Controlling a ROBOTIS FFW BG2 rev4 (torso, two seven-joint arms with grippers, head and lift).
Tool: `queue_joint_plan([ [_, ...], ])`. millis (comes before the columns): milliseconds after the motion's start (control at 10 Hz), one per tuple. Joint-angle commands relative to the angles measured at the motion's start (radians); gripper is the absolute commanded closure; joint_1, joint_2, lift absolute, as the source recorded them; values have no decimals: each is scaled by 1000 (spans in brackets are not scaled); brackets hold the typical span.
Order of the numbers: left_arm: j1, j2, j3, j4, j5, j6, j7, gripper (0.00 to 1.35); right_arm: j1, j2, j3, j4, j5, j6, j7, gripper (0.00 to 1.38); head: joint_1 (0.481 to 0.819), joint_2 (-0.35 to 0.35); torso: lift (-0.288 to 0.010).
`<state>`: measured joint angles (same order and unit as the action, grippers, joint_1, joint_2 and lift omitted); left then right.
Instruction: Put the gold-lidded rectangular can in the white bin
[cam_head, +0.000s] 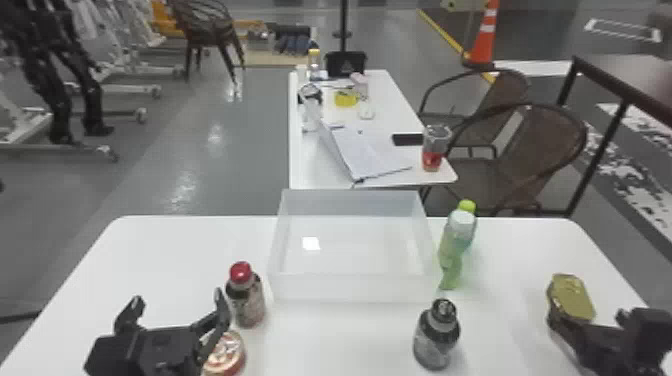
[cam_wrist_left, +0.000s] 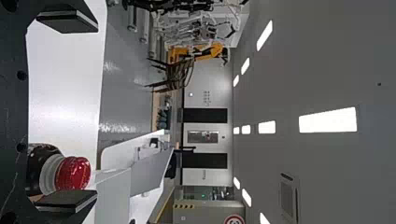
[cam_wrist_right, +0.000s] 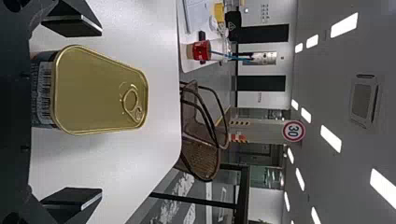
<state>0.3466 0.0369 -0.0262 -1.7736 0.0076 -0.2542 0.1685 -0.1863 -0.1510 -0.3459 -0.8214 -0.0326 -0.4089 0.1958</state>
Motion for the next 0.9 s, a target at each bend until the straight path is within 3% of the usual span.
queue_joint_plan([
  [0, -1, -20, 12, 5, 0, 0, -15, 59, -22, -1, 1, 62, -18, -50, -3, 119, 549, 0, -100],
  [200, -3, -35, 26, 13, -2, -5, -37, 62, -44, 1, 4, 100, 2, -41, -3, 122, 549, 0, -100],
  [400, -3, -35, 28, 20, 12, -10, -41, 64, -71, 1, 4, 140, 19, -24, -1, 160, 549, 0, -100],
  [500, -3, -35, 28, 25, 21, -11, -46, 64, -79, 1, 4, 154, 28, -24, -3, 311, 549, 0, -100],
  [700, -1, -39, 31, 29, 35, -16, -50, 65, -91, -4, 4, 159, 20, 15, 20, 897, 549, 0, -100],
  [800, -3, -39, 32, 31, 35, -16, -56, 67, -94, -1, 4, 142, 8, 15, 22, 1069, 549, 0, -100],
])
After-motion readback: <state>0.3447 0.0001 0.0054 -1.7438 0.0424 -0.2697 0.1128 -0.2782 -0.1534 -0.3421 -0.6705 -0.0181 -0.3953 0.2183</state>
